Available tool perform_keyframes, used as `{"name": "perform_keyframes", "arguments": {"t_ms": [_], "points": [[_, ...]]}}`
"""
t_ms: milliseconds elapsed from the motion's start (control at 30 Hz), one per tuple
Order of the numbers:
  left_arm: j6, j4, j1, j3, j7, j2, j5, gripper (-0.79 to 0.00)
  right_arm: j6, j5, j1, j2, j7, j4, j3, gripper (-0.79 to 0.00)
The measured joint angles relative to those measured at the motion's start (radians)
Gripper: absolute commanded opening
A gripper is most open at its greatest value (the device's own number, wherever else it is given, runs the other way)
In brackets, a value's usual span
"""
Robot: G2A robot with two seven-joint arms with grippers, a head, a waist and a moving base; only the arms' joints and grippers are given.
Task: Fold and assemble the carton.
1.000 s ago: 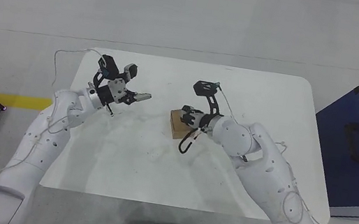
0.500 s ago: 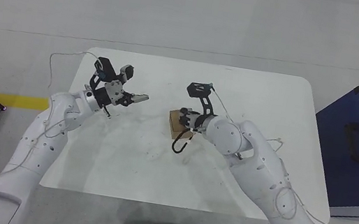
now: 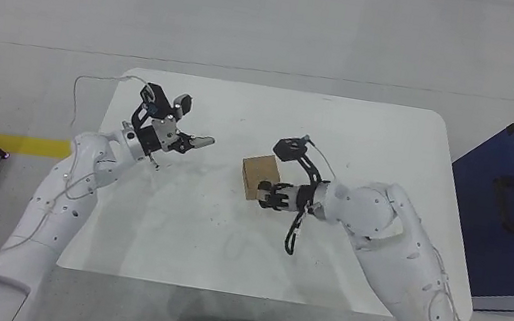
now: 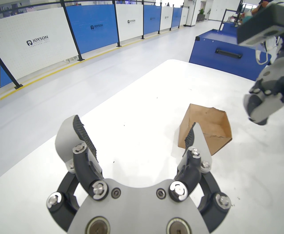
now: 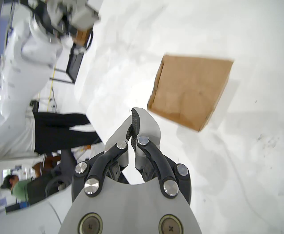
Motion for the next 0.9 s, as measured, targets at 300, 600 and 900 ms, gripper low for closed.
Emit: {"name": "perform_keyframes", "arguments": {"t_ms": [300,600,900], "points": [[0.057,0.011,-0.063,0.028,-0.013,-0.007,0.066,0.0,0.079,-0.122,0.036,-0.007,-0.026,0.145,-0.093,-0.785],[0.146,0.026,-0.066,0.034,-0.046,-0.008,0.126,0.0,0.139,-0.062,0.105,-0.027,-0.16,0.229,-0.115,-0.785],[0.173,0.02,-0.057,0.036,-0.066,-0.006,0.159,0.0,0.153,-0.096,0.121,-0.022,-0.094,0.22,-0.135,-0.785]]}}
